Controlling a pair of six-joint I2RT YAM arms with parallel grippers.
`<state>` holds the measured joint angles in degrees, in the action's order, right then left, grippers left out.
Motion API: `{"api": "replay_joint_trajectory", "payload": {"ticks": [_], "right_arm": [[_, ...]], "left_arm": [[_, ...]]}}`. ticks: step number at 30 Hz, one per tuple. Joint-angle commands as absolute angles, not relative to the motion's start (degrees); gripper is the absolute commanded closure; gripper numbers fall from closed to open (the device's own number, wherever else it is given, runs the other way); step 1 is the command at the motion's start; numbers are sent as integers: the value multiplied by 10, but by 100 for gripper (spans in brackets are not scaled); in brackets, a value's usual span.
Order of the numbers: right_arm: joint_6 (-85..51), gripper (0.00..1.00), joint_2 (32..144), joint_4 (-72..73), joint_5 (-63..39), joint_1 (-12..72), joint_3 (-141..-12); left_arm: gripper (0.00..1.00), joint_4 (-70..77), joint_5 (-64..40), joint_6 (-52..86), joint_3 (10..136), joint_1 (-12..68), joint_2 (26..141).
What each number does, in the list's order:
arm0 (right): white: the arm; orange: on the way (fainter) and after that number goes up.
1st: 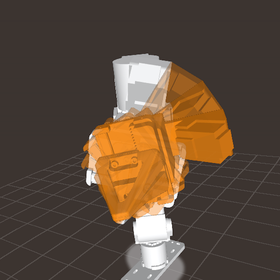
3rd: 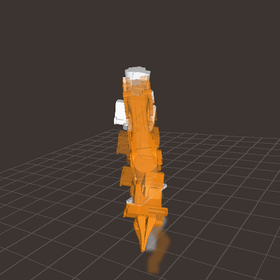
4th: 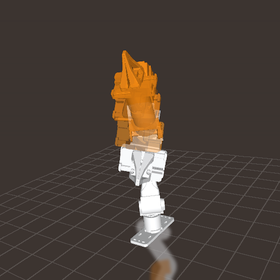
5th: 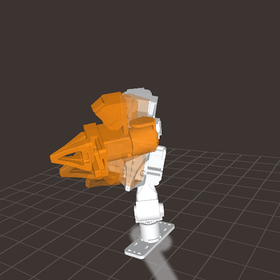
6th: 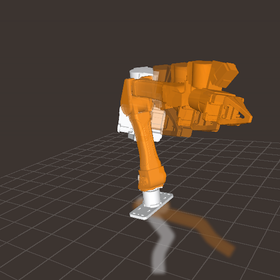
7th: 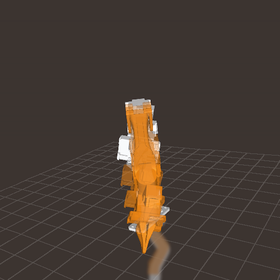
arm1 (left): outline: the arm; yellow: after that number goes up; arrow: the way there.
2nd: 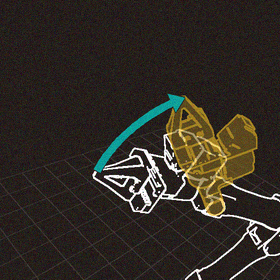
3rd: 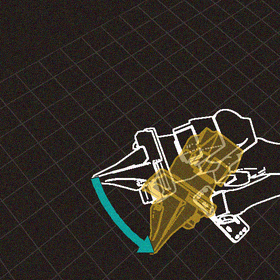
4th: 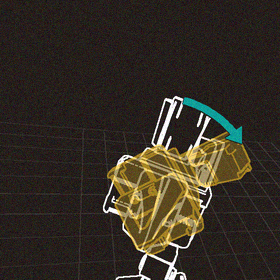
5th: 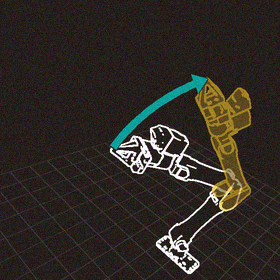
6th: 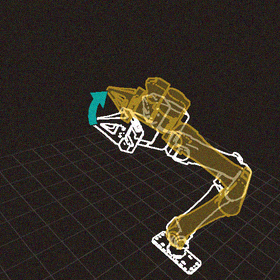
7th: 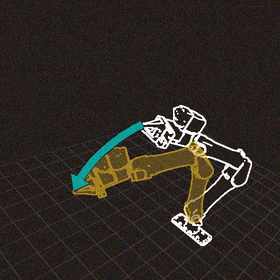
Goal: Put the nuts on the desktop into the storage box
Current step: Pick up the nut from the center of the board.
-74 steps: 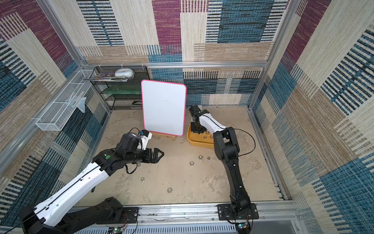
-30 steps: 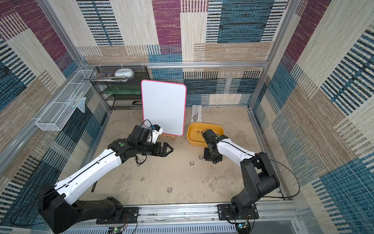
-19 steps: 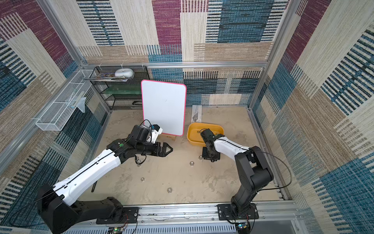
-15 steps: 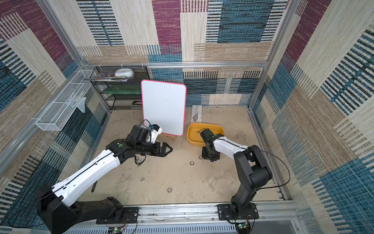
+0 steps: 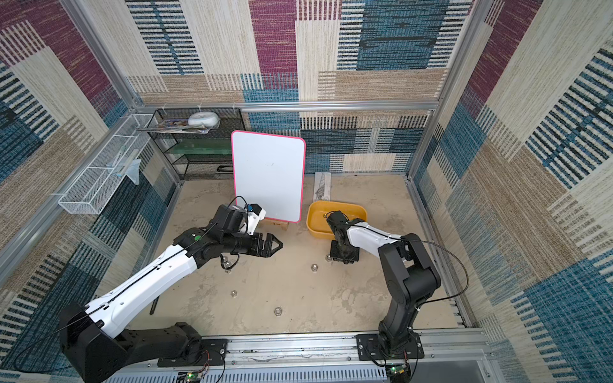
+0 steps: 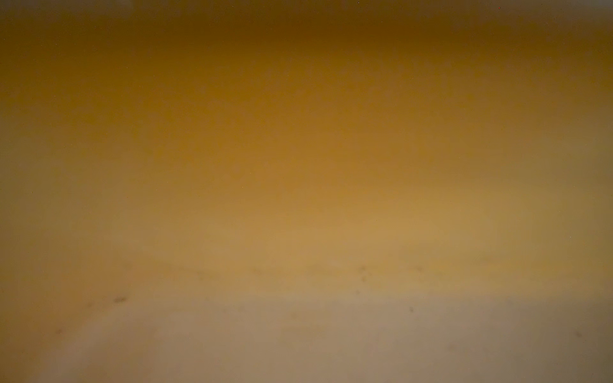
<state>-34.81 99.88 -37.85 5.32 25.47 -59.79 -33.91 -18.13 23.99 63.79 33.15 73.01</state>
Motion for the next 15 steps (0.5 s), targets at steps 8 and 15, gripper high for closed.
{"api": "replay_joint_trajectory", "payload": {"ticks": [8,15], "right_arm": [[-347,81,1000,-372,58,255,-605],[-343,82,967,-398,62,256,-619]], "left_arm": [[0,-337,-192,239,637,331,731],[0,-342,-195,242,642,331,734]]}}
